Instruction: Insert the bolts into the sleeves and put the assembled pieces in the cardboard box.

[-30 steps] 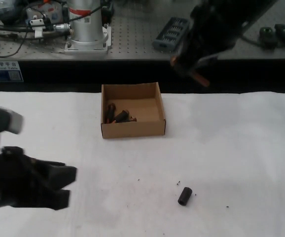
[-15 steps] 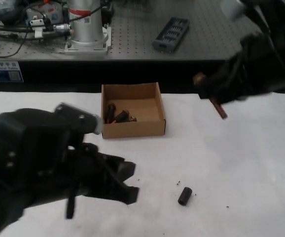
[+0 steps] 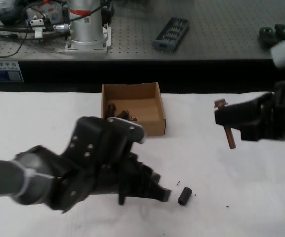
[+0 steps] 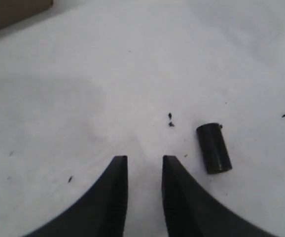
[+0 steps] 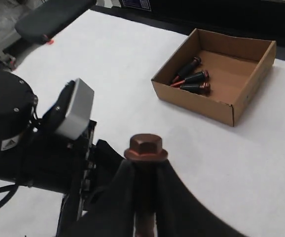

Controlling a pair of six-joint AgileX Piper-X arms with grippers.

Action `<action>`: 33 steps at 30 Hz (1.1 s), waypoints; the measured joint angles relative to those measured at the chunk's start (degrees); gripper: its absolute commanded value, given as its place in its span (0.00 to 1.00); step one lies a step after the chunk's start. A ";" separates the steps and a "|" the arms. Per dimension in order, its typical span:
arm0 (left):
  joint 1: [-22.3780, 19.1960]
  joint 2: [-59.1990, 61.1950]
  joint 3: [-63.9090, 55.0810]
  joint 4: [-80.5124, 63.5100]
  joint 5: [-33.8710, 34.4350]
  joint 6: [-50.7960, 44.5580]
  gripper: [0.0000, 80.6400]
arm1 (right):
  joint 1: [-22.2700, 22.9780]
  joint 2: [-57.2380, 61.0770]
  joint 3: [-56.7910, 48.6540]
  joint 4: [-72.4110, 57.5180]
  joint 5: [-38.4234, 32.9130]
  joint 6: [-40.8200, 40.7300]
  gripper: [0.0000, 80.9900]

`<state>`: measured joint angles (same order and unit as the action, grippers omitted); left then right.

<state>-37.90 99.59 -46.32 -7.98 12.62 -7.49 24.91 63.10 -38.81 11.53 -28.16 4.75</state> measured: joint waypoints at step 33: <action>-7.64 10.95 -13.52 11.84 -1.48 2.39 0.32 | -3.38 -0.12 6.83 0.29 -6.43 -0.95 0.06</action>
<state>-45.55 110.54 -59.83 3.86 11.14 -5.10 21.53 62.98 -31.98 11.82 -34.59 3.80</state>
